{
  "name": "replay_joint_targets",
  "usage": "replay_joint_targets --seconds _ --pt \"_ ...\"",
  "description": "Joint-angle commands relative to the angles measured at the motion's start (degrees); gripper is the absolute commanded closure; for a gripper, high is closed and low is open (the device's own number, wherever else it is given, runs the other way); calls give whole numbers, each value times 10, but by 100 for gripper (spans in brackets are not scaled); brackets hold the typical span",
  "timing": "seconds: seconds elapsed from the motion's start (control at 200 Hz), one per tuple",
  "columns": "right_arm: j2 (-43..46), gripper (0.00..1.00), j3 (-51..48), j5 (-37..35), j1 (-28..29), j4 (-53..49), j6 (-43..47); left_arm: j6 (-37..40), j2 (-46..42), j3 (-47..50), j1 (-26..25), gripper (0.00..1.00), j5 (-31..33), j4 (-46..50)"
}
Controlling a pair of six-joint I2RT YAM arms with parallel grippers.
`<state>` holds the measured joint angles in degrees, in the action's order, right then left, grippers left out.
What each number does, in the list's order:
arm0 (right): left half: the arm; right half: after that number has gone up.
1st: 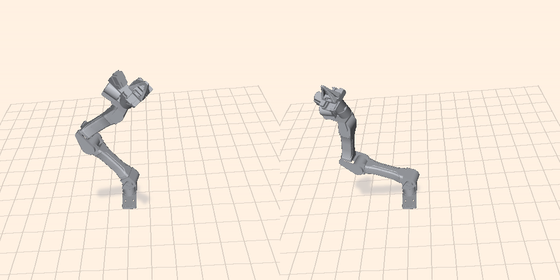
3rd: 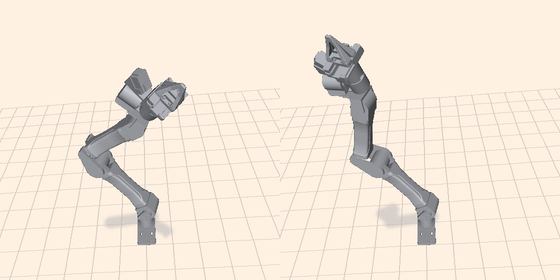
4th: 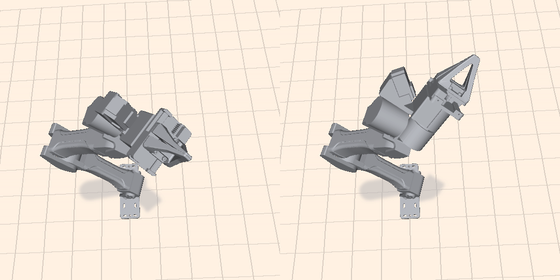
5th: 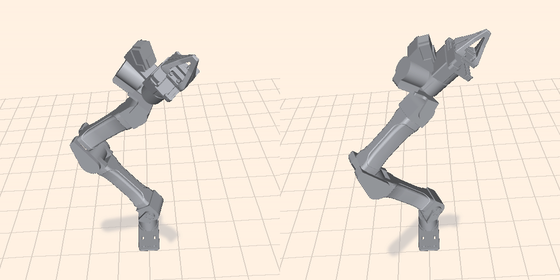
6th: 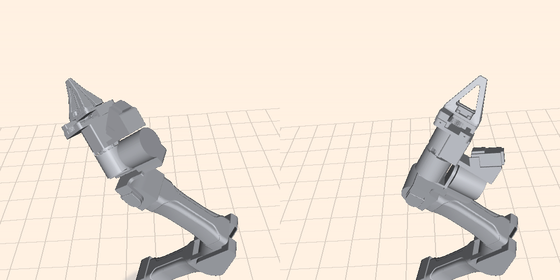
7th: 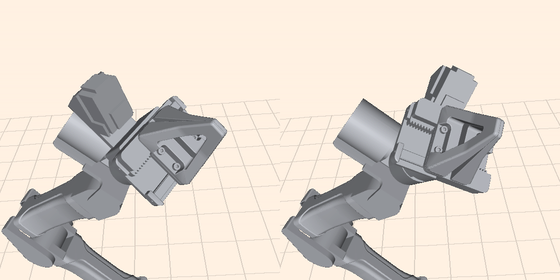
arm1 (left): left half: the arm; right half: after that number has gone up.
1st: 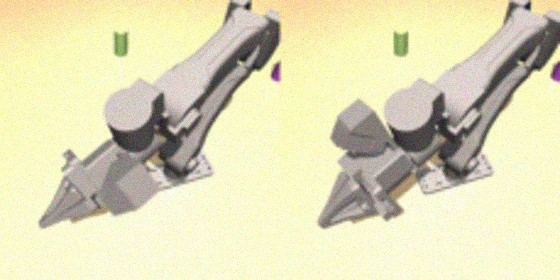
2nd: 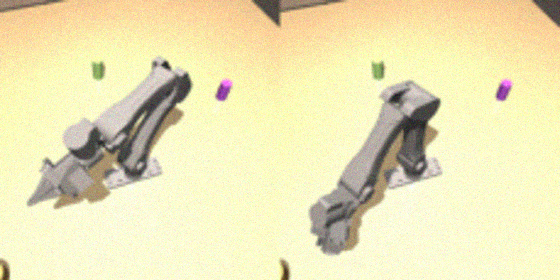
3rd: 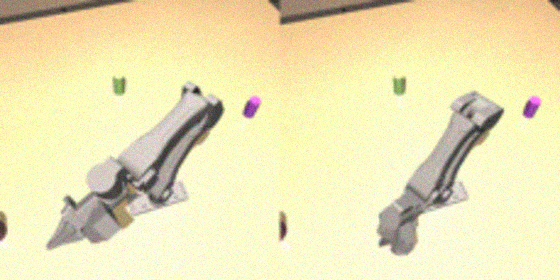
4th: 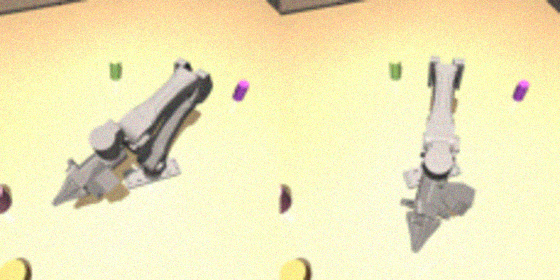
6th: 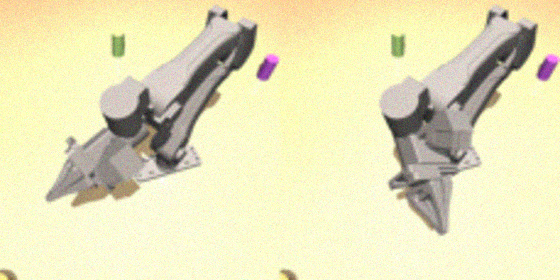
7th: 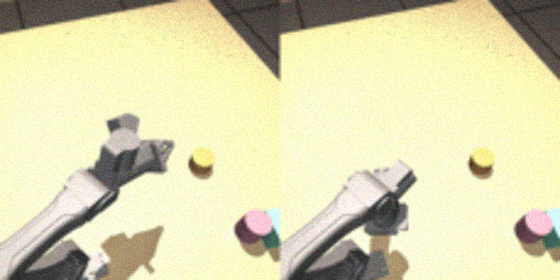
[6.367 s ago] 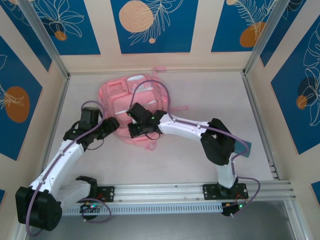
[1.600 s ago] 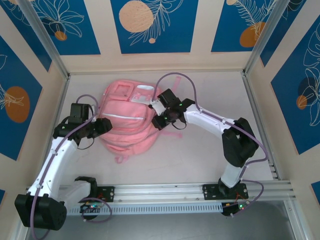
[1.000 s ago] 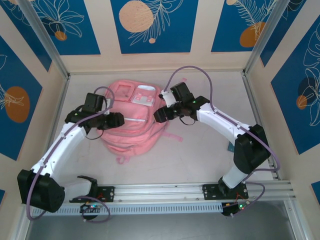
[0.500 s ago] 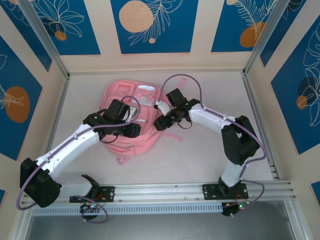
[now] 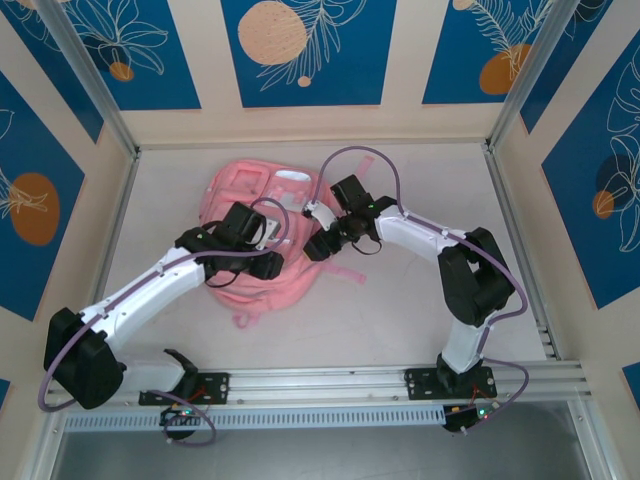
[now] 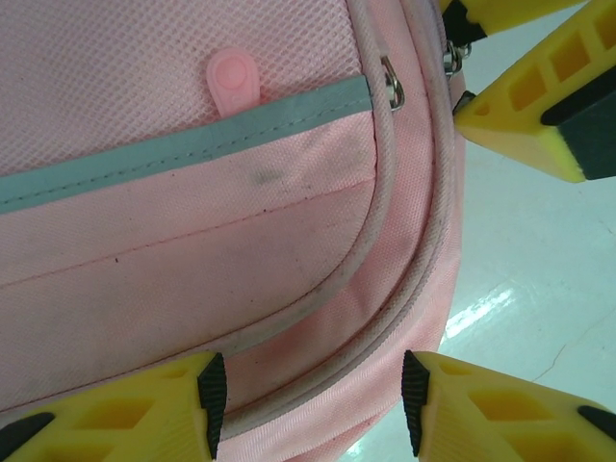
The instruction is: Pack the student bag
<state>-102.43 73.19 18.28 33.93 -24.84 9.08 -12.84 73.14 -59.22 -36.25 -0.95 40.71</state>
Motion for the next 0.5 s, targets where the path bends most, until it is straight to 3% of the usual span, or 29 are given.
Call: replay_joint_targets --seconds 0.0,0.325,0.495 --pt "5 46 12 39 -2 7 13 17 -2 8 -5 48 9 -6" --pt "-20 34 14 27 -3 17 8 18 -6 9 -5 46 10 -6" --pt "-33 34 33 42 -5 0 12 16 -6 10 -5 45 10 -6"
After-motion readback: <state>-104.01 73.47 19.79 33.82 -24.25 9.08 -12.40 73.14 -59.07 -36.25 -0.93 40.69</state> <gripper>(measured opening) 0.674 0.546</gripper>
